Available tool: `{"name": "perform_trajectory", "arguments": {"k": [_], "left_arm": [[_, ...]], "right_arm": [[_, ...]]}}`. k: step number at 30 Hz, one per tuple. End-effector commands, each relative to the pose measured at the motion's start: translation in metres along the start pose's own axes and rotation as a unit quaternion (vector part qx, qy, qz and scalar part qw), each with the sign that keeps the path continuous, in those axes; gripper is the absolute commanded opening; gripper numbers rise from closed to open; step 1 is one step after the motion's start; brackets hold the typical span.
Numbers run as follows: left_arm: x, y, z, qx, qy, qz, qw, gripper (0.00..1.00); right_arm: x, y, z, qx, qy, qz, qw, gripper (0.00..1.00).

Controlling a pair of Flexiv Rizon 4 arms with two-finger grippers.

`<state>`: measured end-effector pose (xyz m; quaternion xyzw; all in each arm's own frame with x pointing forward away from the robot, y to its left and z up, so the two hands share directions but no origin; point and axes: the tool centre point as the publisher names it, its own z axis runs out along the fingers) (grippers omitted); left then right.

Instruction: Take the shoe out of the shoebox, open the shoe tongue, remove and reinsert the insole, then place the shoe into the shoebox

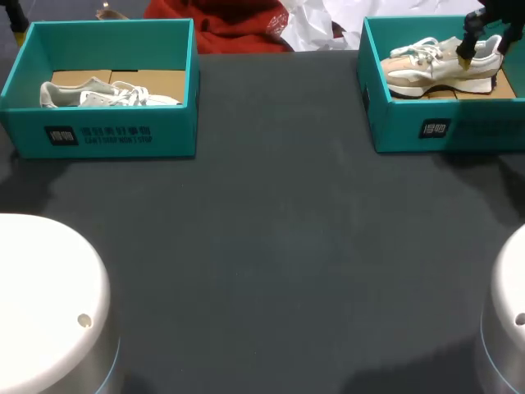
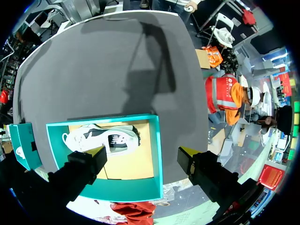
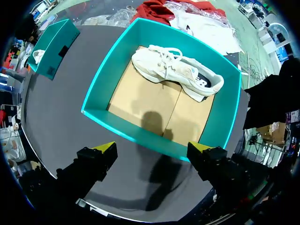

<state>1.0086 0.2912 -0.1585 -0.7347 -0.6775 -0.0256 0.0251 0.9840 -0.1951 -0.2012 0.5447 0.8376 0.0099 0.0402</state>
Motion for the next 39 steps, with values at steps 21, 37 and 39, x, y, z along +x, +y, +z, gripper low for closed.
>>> {"name": "perform_trajectory", "arguments": {"k": [21, 37, 39], "left_arm": [[0.0, 0.0, 0.0, 0.0, 0.001, 0.0, 1.0, 1.0], [0.0, 0.0, 0.0, 0.0, 0.001, 0.0, 1.0, 1.0], [0.0, 0.0, 0.0, 0.0, 0.001, 0.0, 1.0, 1.0]], "right_arm": [[-0.055, 0.059, 0.033, 0.048, -0.054, 0.094, 0.993, 1.0], [-0.104, 0.082, 0.063, -0.007, -0.075, 0.117, 0.99, 1.0], [-0.104, 0.082, 0.063, -0.007, -0.075, 0.117, 0.99, 1.0]]}}
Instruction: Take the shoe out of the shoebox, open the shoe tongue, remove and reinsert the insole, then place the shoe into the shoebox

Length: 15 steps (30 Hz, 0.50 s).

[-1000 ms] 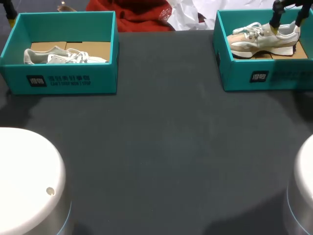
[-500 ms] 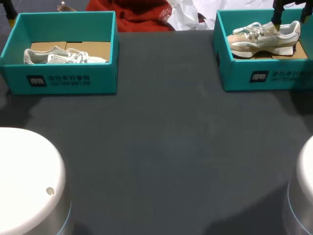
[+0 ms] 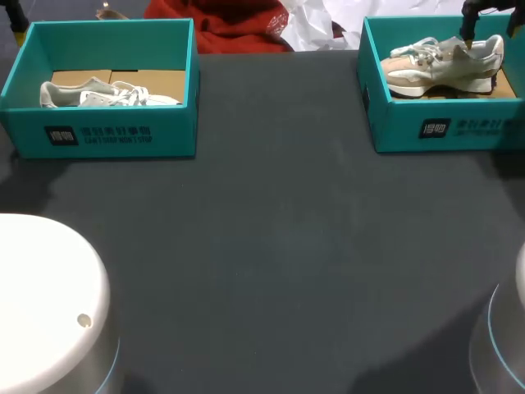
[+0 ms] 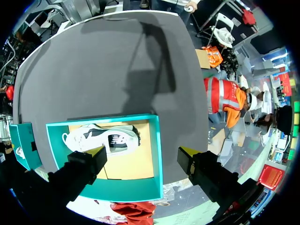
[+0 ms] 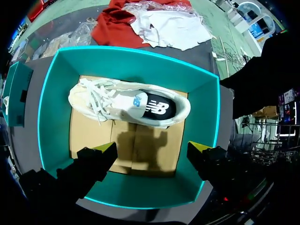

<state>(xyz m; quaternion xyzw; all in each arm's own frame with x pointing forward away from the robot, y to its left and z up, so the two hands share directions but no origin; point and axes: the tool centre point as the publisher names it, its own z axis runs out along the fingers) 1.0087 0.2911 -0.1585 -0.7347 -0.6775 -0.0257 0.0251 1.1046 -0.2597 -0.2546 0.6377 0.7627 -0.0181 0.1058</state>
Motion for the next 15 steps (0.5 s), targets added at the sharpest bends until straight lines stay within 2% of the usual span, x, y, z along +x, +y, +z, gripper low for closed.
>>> {"name": "perform_trajectory", "arguments": {"k": [1, 6, 9, 15], "left_arm": [[0.0, 0.0, 0.0, 0.0, 0.001, 0.0, 1.0, 1.0], [0.0, 0.0, 0.0, 0.0, 0.001, 0.0, 1.0, 1.0], [0.0, 0.0, 0.0, 0.0, 0.001, 0.0, 1.0, 1.0], [0.0, 0.0, 0.0, 0.0, 0.001, 0.0, 1.0, 1.0]], "right_arm": [[0.001, 0.001, -0.001, 0.002, -0.001, 0.0, 1.0, 1.0], [0.001, 0.001, -0.001, 0.002, -0.001, 0.0, 1.0, 1.0], [-0.01, 0.009, 0.016, 0.012, -0.001, 0.015, 1.0, 1.0], [-0.022, 0.022, 0.035, 0.017, -0.013, 0.024, 0.999, 1.0]]}}
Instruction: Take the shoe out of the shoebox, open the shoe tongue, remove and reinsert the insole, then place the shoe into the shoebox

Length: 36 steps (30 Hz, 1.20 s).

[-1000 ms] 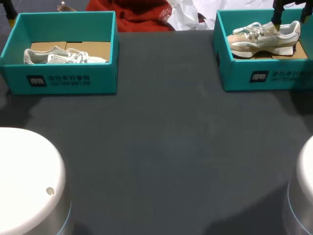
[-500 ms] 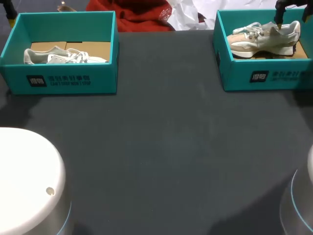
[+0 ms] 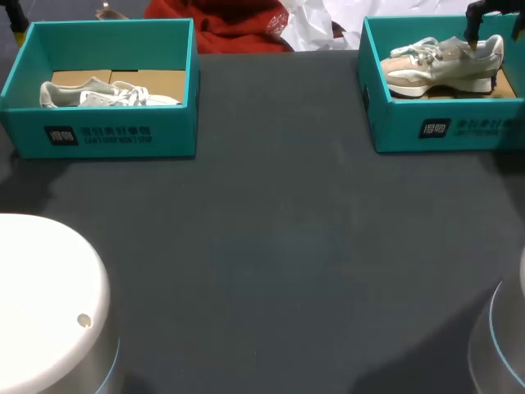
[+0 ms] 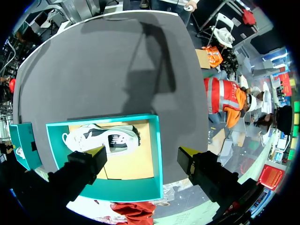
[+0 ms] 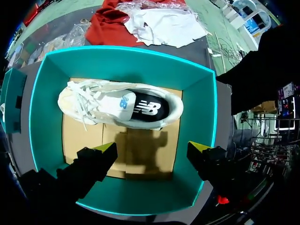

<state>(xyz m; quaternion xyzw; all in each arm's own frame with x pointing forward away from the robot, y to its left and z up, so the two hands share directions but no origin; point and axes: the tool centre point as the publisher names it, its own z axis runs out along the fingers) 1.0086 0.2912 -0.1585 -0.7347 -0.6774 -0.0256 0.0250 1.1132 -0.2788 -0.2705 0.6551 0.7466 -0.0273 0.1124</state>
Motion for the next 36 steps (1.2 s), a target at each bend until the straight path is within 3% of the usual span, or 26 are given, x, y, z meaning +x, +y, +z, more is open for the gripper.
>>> {"name": "perform_trajectory", "arguments": {"k": [1, 11, 33, 36], "left_arm": [[0.0, 0.0, 0.0, 0.0, 0.001, 0.0, 1.0, 1.0], [0.0, 0.0, 0.0, 0.0, 0.001, 0.0, 1.0, 1.0], [0.0, 0.0, 0.0, 0.0, 0.001, 0.0, 1.0, 1.0], [0.0, 0.0, 0.0, 0.0, 0.001, 0.0, 1.0, 1.0]], "right_arm": [[-0.005, 0.021, 0.016, 0.012, -0.003, 0.003, 1.0, 1.0], [-0.018, 0.038, 0.033, 0.011, -0.022, 0.018, 1.0, 1.0], [-0.033, 0.042, 0.073, 0.017, -0.024, 0.036, 0.999, 1.0], [-0.034, 0.043, 0.076, 0.019, -0.022, 0.04, 0.999, 0.95]]}}
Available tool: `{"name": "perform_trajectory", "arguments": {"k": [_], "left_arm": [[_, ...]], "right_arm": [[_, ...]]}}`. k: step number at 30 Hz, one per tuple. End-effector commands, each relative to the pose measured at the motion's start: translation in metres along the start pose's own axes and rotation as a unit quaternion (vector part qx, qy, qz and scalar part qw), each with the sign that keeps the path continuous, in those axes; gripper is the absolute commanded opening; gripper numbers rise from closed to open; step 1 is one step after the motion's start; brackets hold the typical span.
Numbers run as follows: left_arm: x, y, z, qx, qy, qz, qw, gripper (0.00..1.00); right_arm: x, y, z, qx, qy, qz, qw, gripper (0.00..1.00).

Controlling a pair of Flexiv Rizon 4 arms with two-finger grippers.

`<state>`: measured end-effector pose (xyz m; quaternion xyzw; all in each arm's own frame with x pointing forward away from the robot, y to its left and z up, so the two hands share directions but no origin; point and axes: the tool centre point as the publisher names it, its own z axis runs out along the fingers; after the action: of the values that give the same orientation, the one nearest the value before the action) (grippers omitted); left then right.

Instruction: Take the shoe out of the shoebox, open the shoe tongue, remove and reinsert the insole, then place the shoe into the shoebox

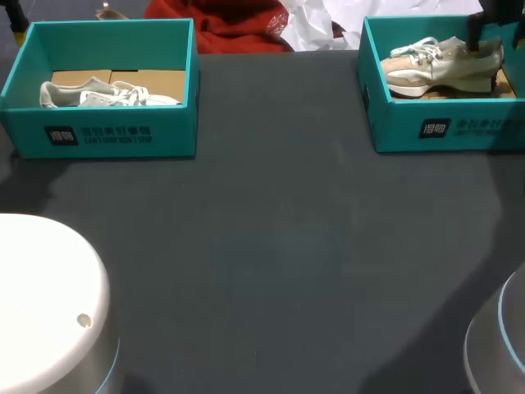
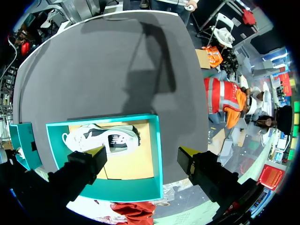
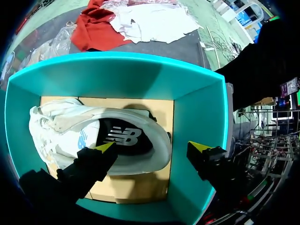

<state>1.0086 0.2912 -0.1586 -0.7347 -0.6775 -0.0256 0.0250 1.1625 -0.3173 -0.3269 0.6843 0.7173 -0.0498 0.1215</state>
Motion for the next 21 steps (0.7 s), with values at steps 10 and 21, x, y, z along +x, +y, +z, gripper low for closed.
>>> {"name": "perform_trajectory", "arguments": {"k": [10, 21], "left_arm": [[0.0, 0.0, 0.0, 0.0, 0.001, 0.0, 1.0, 1.0], [0.0, 0.0, 0.0, 0.0, 0.001, 0.0, 1.0, 1.0]], "right_arm": [[-0.007, 0.012, 0.018, 0.018, 0.0, 0.01, 1.0, 0.75], [-0.01, 0.012, 0.034, 0.036, 0.01, 0.017, 0.999, 0.75]]}}
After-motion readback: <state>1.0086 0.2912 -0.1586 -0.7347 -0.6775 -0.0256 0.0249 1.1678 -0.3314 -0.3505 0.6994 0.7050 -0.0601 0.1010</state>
